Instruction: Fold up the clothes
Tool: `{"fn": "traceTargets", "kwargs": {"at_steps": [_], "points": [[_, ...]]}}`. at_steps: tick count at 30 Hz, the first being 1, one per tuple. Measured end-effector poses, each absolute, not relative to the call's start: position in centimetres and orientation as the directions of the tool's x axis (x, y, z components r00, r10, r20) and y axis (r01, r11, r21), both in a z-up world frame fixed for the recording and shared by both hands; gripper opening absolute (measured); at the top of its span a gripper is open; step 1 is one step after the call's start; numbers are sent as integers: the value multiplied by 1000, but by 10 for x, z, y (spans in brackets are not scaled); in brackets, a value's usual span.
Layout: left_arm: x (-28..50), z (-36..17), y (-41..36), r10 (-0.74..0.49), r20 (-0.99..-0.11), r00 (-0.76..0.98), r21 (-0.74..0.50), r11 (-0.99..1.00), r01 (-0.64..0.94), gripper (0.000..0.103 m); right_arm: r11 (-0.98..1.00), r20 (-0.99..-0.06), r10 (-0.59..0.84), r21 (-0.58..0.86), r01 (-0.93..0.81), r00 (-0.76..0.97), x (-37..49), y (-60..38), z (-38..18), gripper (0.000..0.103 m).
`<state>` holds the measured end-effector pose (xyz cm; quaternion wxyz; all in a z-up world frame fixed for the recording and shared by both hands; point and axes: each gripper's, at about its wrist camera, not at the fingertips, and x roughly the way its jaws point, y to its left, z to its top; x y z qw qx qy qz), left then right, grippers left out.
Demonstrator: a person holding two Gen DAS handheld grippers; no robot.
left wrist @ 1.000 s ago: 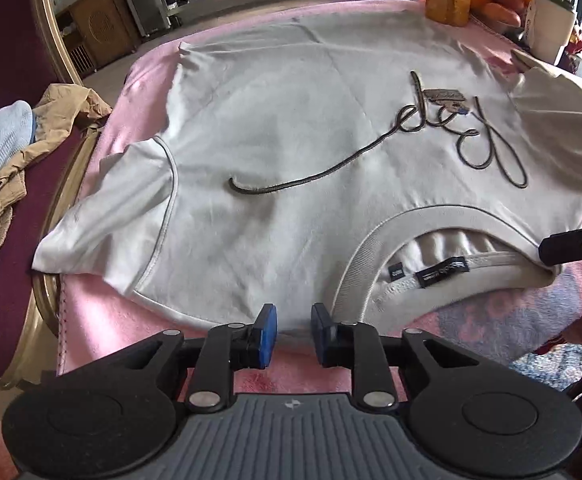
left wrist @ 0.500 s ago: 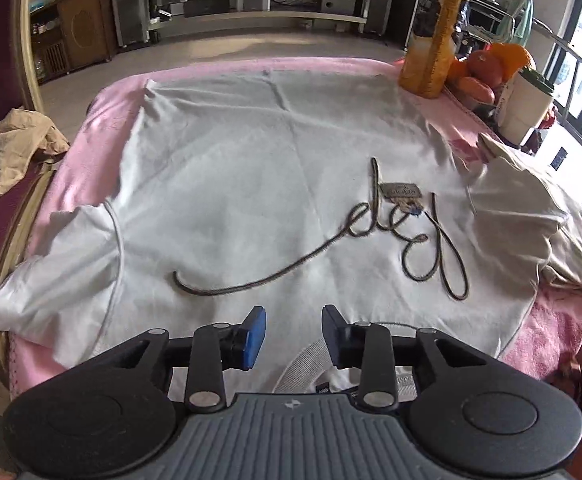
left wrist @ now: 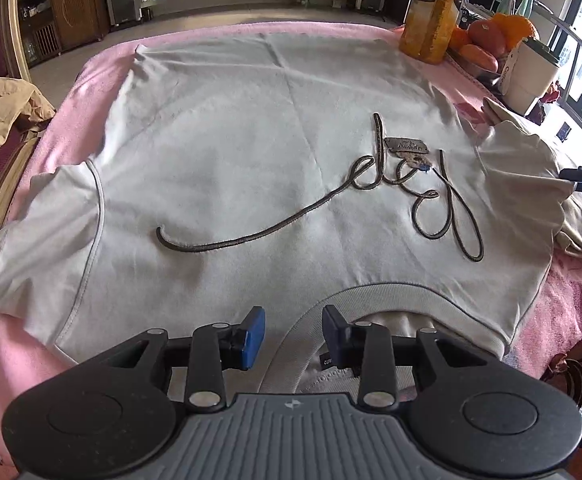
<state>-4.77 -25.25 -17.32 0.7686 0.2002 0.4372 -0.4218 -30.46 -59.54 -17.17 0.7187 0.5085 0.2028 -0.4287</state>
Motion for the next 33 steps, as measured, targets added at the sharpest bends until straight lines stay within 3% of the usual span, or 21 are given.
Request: {"fn": "traceTargets", "kwargs": {"at_steps": [5,12,19,23,25,27,29,31,33], "points": [[-48,-171,-250,-475,-834,282,-49,572,818,34,217,-668,-487,531,819,562,-300,-579,-148,4],[-48,-169,-246,-471,-826,311,-27,584,812,34,559,-610,-494,323,764,620,-241,-531,-103,4],[-44,-170,-242,-460,-823,334,-9,598,801,34,833,-675,-371,61,549,638,-174,-455,-117,4],[-43,-172,-242,-450,-827,336,-4,603,798,34,906,-754,-283,-8,422,593,-158,-427,-136,5],[-42,-172,-242,-450,-827,337,-6,605,796,34,917,-784,-229,26,399,578,-162,-424,-138,15],[-41,-172,-242,-453,-825,339,-9,608,794,34,884,-763,-205,125,451,613,-180,-438,-129,41],[-42,-172,-242,-454,-825,336,-11,607,795,34,798,-730,-230,237,554,644,-202,-465,-121,49],[-42,-173,-243,-454,-827,332,-12,605,796,34,675,-709,-280,334,658,647,-224,-496,-116,44],[-43,-174,-244,-449,-829,334,-5,602,798,34,584,-745,-312,339,738,590,-231,-518,-123,14]]}}
